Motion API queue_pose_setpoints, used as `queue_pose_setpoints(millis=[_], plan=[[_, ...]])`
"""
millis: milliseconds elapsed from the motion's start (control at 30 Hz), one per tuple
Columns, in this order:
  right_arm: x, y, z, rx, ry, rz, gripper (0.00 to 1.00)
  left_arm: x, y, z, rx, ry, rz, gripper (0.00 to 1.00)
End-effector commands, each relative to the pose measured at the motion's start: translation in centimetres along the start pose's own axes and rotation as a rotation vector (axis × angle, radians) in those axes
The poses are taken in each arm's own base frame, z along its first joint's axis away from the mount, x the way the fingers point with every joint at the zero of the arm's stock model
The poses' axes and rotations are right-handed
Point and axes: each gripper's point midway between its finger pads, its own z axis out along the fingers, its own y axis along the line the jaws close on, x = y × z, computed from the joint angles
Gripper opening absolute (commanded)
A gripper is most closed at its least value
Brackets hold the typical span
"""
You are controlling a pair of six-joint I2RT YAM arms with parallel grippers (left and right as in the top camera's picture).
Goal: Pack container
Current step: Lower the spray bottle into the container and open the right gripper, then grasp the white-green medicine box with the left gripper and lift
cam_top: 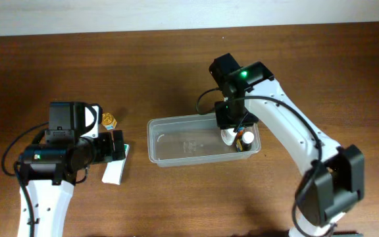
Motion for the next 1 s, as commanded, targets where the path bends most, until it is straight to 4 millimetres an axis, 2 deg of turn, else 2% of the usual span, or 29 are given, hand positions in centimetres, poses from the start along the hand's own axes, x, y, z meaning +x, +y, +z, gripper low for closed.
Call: queue_pose_setpoints(millis=[0,67,133,200,233,367,500,567,600,733,867,967], plan=[[0.1,0.2,-7.5,-0.068,-0.205,-0.026,0.46,-0.5,0.0,-0.4,-0.004,-0.016,0.009,0.99],[0.3,-0.8,-10.3,-0.094,-0.287,-0.005,0.54,-0.5,0.0,-0.4,-0.005,-0.017,0.009,0.99],[0.6,-2.6,-12.9,-0.105,-0.367,0.04,0.64,-0.5,0.1,-0.4,-0.012,-0.019,0.009,0.99],[1.1,-5.3,-14.8,-0.097,-0.419,0.103,0.72,-0.7,0.3,-0.3,-0.027,-0.024,0.009,0.99],[1.8,-8.2,-15.9,-0.073,-0.441,0.161,0.78,-0.8,0.6,0.1,-0.045,-0.012,0.009,1.0],[3.7,-13.9,-15.7,-0.004,-0.385,0.279,0.84,-0.7,1.7,2.3,-0.106,0.064,0.009,0.99],[5.0,-17.0,-14.4,0.024,-0.292,0.333,0.84,-0.7,2.0,5.5,-0.125,0.148,0.011,0.99],[5.2,-17.9,-13.9,0.034,-0.264,0.35,0.85,-0.6,2.5,7.3,-0.155,0.196,0.014,0.99],[5.3,-18.5,-13.3,0.038,-0.243,0.366,0.85,-0.1,2.8,9.4,-0.174,0.257,0.017,0.99],[5.2,-18.4,-12.5,0.038,-0.226,0.364,0.84,2.3,3.3,14.3,-0.191,0.432,0.022,0.99],[5.3,-18.4,-12.0,0.038,-0.216,0.364,0.84,4.5,3.7,16.9,-0.202,0.55,0.026,0.99],[5.2,-18.5,-11.9,0.039,-0.215,0.365,0.84,5.3,3.8,17.7,-0.206,0.591,0.027,0.99]])
